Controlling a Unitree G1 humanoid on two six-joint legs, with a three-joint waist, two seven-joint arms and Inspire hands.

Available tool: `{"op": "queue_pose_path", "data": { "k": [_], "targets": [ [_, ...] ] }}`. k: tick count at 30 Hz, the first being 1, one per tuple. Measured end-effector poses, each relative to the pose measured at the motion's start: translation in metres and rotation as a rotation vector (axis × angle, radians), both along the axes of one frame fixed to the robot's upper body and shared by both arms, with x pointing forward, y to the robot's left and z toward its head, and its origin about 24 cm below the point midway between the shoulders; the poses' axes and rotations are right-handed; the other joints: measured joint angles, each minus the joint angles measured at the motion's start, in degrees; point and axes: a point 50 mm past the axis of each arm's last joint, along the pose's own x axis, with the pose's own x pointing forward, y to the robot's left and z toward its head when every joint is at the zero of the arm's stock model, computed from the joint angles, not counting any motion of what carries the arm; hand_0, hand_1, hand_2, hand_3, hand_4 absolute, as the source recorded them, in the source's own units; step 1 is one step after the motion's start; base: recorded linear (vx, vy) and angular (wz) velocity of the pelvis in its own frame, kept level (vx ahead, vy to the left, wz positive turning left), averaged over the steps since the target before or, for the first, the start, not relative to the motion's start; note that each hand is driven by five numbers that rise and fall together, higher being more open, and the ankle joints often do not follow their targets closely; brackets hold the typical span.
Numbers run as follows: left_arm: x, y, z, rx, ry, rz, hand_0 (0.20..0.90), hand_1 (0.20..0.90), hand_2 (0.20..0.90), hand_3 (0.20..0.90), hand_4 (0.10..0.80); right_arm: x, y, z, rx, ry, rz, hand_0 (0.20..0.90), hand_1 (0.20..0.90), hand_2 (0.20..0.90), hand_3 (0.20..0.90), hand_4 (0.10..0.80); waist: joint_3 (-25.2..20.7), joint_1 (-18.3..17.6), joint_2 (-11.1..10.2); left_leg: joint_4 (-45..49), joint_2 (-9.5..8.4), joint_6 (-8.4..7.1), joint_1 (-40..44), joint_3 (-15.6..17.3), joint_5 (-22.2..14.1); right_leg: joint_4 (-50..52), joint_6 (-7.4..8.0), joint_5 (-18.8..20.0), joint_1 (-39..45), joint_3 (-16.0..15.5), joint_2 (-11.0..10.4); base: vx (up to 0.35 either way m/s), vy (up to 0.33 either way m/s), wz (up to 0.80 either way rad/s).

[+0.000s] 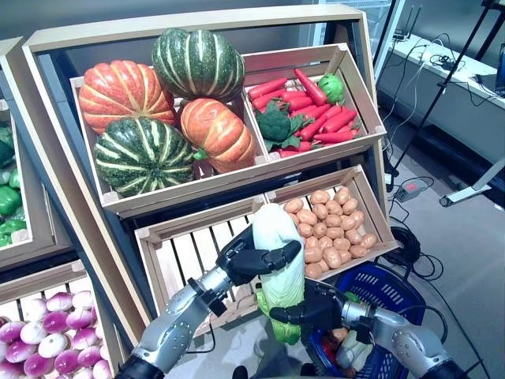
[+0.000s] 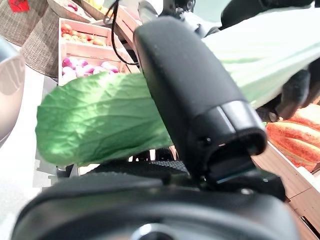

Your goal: Put vegetables into the basket

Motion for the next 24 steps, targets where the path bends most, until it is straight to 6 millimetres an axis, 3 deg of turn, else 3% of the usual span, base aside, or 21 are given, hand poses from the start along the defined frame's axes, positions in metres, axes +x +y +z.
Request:
{"op": "queue_pose_path", "data": {
  "k": [11, 13, 14, 24],
  "targets": [
    [-0.001, -0.003, -0.001, 0.010, 0.010, -0.011, 0.300, 0.300, 0.300, 0.300, 0.400, -0.005, 0.004, -0.004, -0.005, 0.007, -0.014, 0.300, 0.300, 0.300, 0.300, 0.400, -0.12, -0.04, 0.07, -0.01, -0.01, 0.21, -0.04, 0.00, -0.14, 0.00, -0.03, -0.03, -0.03, 0.02, -0.03, 0.000, 0.000, 0.00],
    [-0.001, -0.004, -0.002, 0.028, 0.010, -0.018, 0.519, 0.519, 0.519, 0.519, 0.546, -0.007, 0.004, -0.007, -0.012, 0.017, -0.032, 0.300, 0.300, 0.300, 0.300, 0.400, -0.11, -0.05, 0.08, -0.01, -0.01, 0.23, -0.10, 0.01, -0.15, 0.00, -0.02, -0.02, -0.08, 0.02, -0.03, -0.020, -0.033, 0.00],
    [-0.001, -0.004, -0.002, 0.041, 0.014, -0.023, 0.900, 0.900, 0.900, 0.900, 0.800, -0.010, 0.004, -0.008, -0.019, 0.020, -0.051, 0.300, 0.300, 0.300, 0.300, 0.400, -0.11, -0.05, 0.09, -0.01, -0.01, 0.21, -0.19, 0.01, -0.15, 0.00, -0.01, -0.01, -0.15, 0.02, -0.03, -0.022, -0.044, 0.00],
    [-0.007, 0.008, -0.007, 0.230, -0.017, 0.047, 0.900, 0.900, 0.900, 0.900, 0.800, -0.022, -0.012, -0.022, -0.133, 0.050, -0.314, 0.300, 0.300, 0.300, 0.300, 0.400, 0.10, -1.18, 0.44, -0.02, 0.01, 0.31, -1.21, 0.13, -0.29, -0.02, -0.03, -0.10, -1.24, 0.07, -0.02, -0.026, -0.051, 0.00]
  ]
}}
